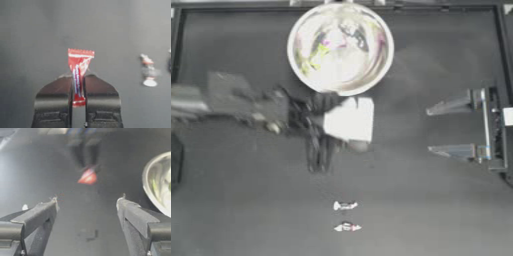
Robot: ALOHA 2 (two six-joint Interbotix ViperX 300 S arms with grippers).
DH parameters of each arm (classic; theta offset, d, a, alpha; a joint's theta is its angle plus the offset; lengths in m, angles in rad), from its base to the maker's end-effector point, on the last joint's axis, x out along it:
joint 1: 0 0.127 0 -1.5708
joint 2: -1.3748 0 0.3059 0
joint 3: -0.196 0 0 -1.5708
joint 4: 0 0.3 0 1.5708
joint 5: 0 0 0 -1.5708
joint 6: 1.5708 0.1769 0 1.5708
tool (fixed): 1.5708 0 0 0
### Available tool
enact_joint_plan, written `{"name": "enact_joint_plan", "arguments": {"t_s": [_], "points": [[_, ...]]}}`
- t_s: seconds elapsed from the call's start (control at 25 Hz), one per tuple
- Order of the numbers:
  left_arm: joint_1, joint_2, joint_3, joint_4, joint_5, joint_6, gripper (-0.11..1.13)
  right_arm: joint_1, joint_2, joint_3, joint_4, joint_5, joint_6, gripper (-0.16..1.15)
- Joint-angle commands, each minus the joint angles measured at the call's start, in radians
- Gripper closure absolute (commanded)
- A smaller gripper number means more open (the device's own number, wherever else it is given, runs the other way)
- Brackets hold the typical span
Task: Put candies in bowl
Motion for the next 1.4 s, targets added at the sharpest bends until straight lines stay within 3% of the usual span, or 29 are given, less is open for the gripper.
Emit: {"name": "enact_joint_plan", "arguments": {"t_s": [0.04, 0.28, 0.68, 1.04, 1.16, 1.32, 1.4], "points": [[0.051, -0.104, -0.002, 0.037, -0.025, 0.006, 0.66, 0.0, 0.002, -0.012, 0.006, -0.009, 0.002, -0.01], [0.181, -0.097, 0.002, 0.114, -0.077, 0.034, 0.66, 0.002, 0.003, -0.015, 0.012, -0.009, 0.008, -0.01], [0.38, -0.018, 0.032, 0.114, -0.221, 0.089, 0.66, 0.002, 0.002, -0.021, 0.014, -0.009, 0.008, -0.01], [0.423, 0.077, 0.028, 0.117, -0.273, 0.092, 0.63, 0.0, 0.008, -0.026, 0.014, -0.02, 0.008, -0.01], [0.423, 0.089, 0.023, 0.115, -0.275, 0.089, 0.48, 0.0, 0.009, -0.026, 0.014, -0.02, 0.008, -0.01], [0.423, 0.086, 0.018, 0.115, -0.288, 0.084, 0.01, 0.0, 0.009, -0.026, 0.012, -0.02, 0.008, -0.01], [0.425, 0.08, 0.02, 0.114, -0.293, 0.083, -0.07, 0.002, 0.009, -0.026, 0.011, -0.02, 0.008, -0.01]]}}
